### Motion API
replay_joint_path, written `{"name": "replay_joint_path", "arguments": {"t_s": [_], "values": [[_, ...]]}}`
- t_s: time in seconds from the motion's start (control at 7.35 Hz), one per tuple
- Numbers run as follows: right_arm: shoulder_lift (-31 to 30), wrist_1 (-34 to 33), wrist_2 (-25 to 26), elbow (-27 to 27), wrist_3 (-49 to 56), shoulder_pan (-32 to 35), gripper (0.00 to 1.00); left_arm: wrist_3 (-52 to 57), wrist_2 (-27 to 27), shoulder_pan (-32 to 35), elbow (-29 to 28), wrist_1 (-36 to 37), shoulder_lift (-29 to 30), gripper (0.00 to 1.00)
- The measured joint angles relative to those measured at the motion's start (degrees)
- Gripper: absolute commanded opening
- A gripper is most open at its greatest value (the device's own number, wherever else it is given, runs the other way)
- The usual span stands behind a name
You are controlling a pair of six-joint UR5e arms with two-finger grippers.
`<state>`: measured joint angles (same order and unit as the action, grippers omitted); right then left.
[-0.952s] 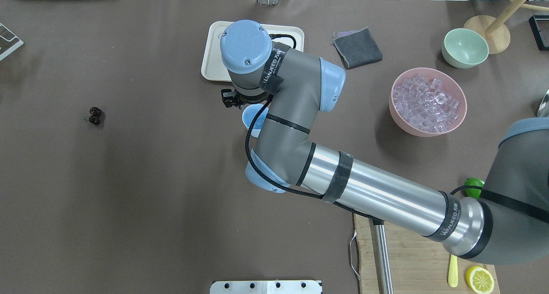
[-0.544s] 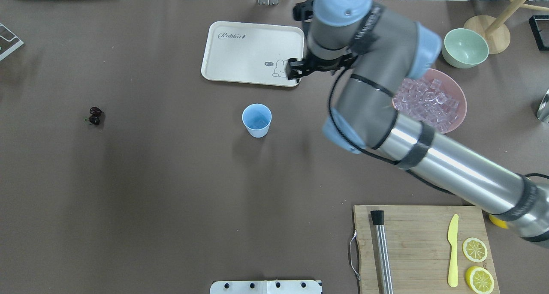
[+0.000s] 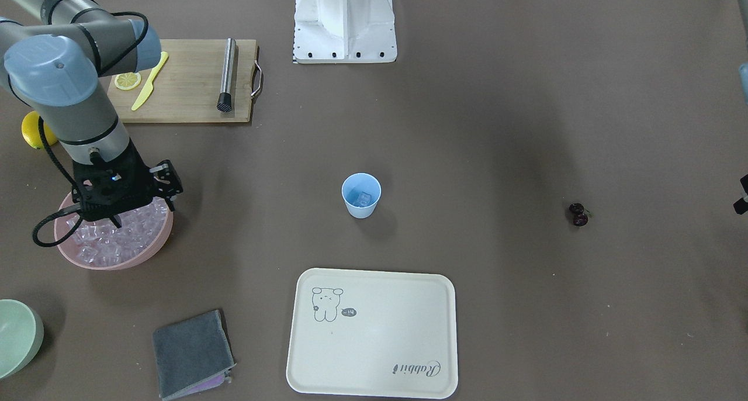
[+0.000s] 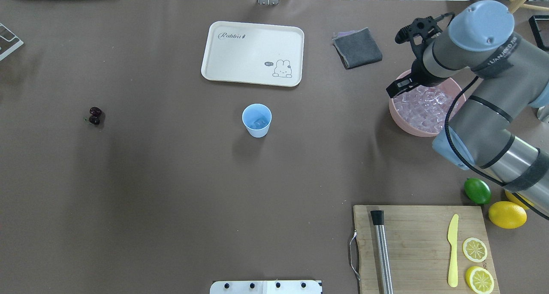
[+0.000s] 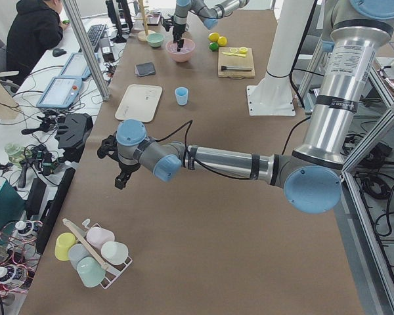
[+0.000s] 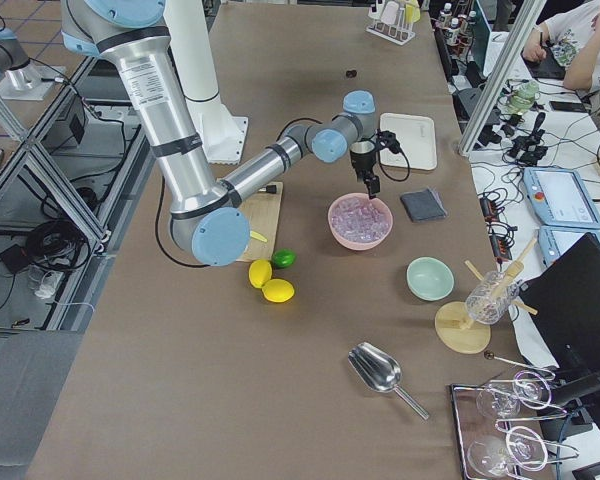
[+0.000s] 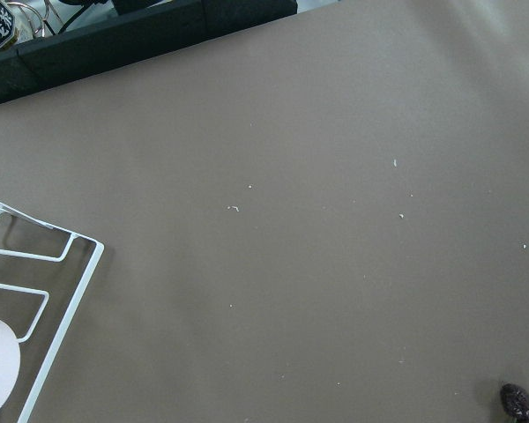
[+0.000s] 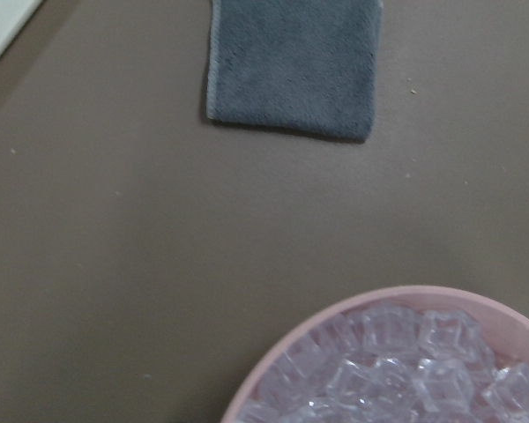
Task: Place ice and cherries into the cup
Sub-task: 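Move the right gripper back over the pink ice bowl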
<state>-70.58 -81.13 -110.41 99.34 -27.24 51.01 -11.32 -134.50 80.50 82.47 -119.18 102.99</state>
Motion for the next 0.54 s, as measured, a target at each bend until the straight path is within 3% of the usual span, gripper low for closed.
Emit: {"name": "replay_joint_path", "arguments": {"t_s": [0.54], "values": [[-3.11,2.54,2.58,-3.32,6.85,2.24,0.88,-0.89,0.01,-1.29,-1.27,-1.92,-0.07,0.98]]}}
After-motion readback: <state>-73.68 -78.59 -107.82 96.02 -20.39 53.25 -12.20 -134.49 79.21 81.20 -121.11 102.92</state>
